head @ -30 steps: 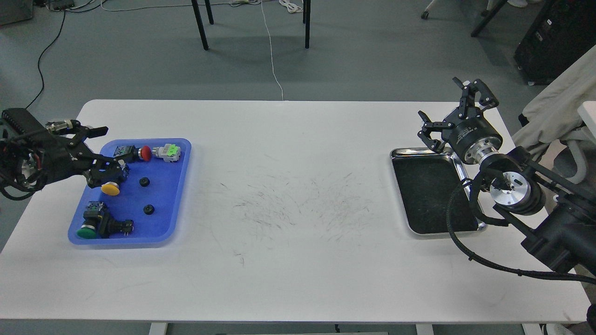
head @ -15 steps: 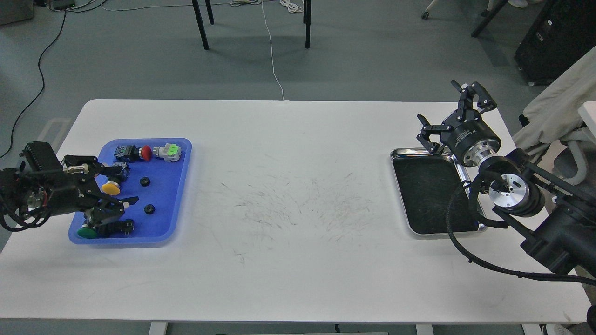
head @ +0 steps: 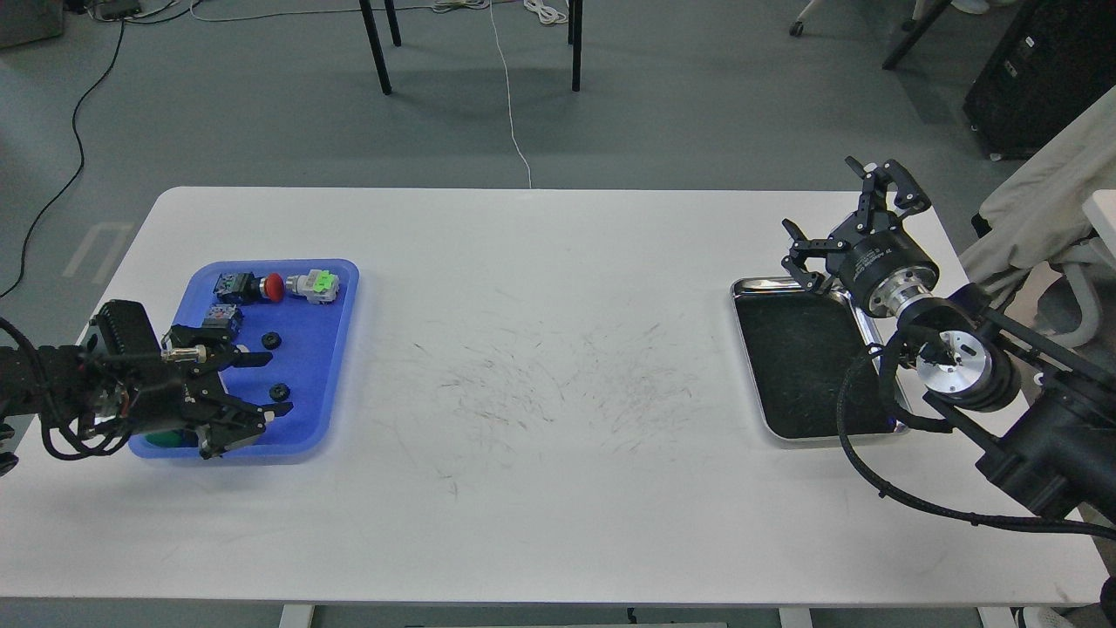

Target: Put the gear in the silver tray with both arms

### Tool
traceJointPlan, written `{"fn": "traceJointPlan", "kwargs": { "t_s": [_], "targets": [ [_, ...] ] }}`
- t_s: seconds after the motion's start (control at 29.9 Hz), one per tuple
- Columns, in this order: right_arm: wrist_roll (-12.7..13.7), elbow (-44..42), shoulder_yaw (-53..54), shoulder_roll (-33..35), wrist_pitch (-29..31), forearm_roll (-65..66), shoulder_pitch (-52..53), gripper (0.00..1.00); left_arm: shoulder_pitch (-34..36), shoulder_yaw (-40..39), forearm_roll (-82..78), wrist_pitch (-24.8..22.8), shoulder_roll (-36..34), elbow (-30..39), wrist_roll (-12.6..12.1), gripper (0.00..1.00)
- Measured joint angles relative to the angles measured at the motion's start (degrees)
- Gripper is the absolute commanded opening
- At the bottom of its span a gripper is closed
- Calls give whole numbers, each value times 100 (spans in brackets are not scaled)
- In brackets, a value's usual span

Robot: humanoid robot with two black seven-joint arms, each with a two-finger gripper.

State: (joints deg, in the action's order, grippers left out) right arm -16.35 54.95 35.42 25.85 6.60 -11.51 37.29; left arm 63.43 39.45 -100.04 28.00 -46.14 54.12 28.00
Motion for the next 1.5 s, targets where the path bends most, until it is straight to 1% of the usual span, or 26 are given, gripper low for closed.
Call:
{"fn": "traceJointPlan", "kwargs": {
  "t_s": [0.3, 0.8, 0.84, 1.2, 1.5],
  "targets": [
    [0, -2, 0, 0, 0, 15, -29, 99, -17, -32, 128, 0, 257, -87, 0, 63],
    [0, 0, 13, -6, 7, 122, -73, 99, -183, -22, 151, 0, 271, -225, 0, 60],
    [0, 6, 14, -5, 7, 121, -73, 99, -191, -21, 152, 0, 271, -250, 0, 58],
    [4, 42, 121, 48, 16, 106, -82, 99, -296, -33, 211, 0, 294, -709, 0, 54],
    [15, 43, 145, 59, 17, 101, -82, 99, -508, -36, 261, 0, 372, -876, 0, 50]
  ]
}}
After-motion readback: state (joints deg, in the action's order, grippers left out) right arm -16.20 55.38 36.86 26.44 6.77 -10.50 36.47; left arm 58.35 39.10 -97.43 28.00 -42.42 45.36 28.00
